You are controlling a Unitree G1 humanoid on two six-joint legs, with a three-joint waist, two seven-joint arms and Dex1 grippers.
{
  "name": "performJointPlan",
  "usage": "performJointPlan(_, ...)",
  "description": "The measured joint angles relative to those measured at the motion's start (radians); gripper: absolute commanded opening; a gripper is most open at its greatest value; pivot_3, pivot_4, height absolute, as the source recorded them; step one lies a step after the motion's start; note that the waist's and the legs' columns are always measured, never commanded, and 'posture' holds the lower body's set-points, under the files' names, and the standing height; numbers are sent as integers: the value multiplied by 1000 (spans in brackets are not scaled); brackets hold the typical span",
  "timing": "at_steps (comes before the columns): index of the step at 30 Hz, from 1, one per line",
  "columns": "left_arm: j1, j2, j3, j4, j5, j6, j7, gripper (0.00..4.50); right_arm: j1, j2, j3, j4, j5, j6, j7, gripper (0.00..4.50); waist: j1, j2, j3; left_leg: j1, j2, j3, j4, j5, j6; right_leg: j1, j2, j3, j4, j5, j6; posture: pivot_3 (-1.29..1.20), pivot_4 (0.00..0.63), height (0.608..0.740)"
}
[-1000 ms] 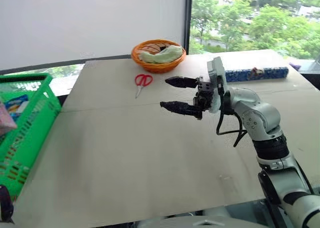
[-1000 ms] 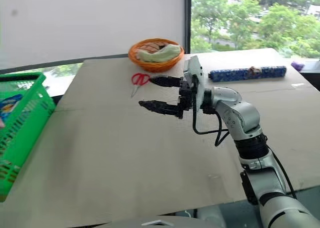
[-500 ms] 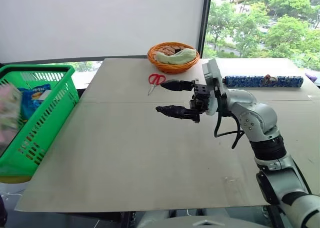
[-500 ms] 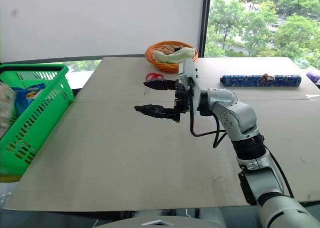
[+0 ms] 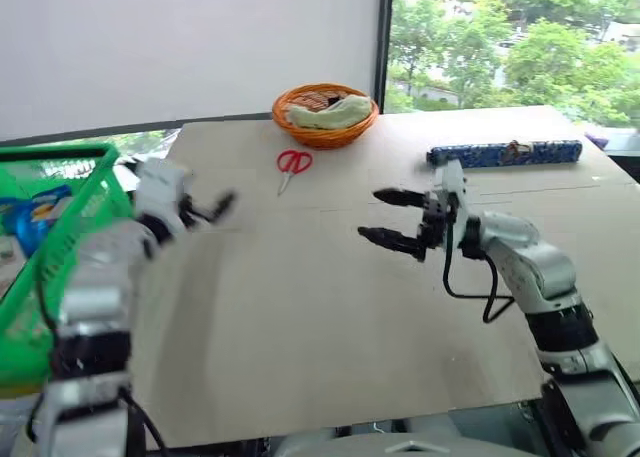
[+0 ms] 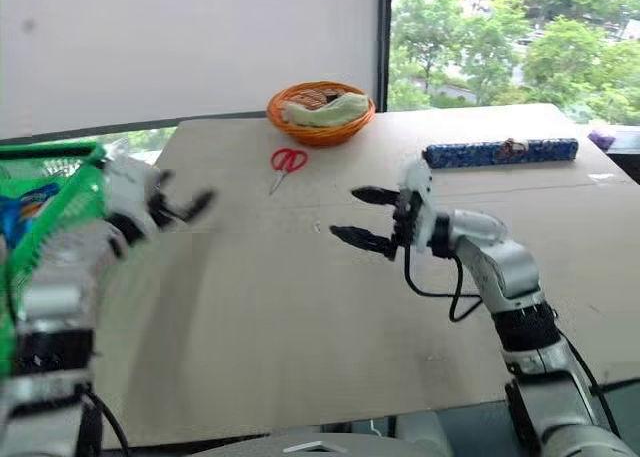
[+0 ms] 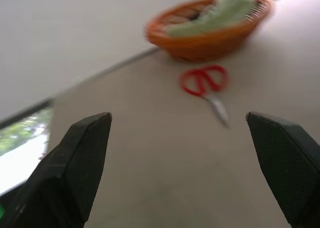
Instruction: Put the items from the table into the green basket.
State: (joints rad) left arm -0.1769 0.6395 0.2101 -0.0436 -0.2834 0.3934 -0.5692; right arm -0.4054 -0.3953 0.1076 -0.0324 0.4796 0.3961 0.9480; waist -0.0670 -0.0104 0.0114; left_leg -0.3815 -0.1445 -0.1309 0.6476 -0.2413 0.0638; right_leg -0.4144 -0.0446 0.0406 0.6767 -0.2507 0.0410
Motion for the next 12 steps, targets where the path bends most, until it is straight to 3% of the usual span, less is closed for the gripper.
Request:
performJointPlan(2,131,-48,-33,-121,-13,5,0,4448,73,-13,-31,22,-50,-81,-33,4500,-27,2,1,1,2,1,-1,0,0,0,1,1,-1,0,0,-100,0,740)
performJointPlan(6,264,-102,-111,-196,-11,-2,-11,4448,164,-33,-56,55,-138,-193,-85,4500,-26,8,2,4,5,1,-1,-5,0,4,2,0,-1,0,-1,-110,0,740)
performJointPlan(12,299,-123,-181,-186,27,-23,-15,4448,253,-52,-62,81,-191,-263,-104,4500,-2,15,6,6,7,2,3,-4,-2,7,4,-2,-1,0,-1,-125,0,740)
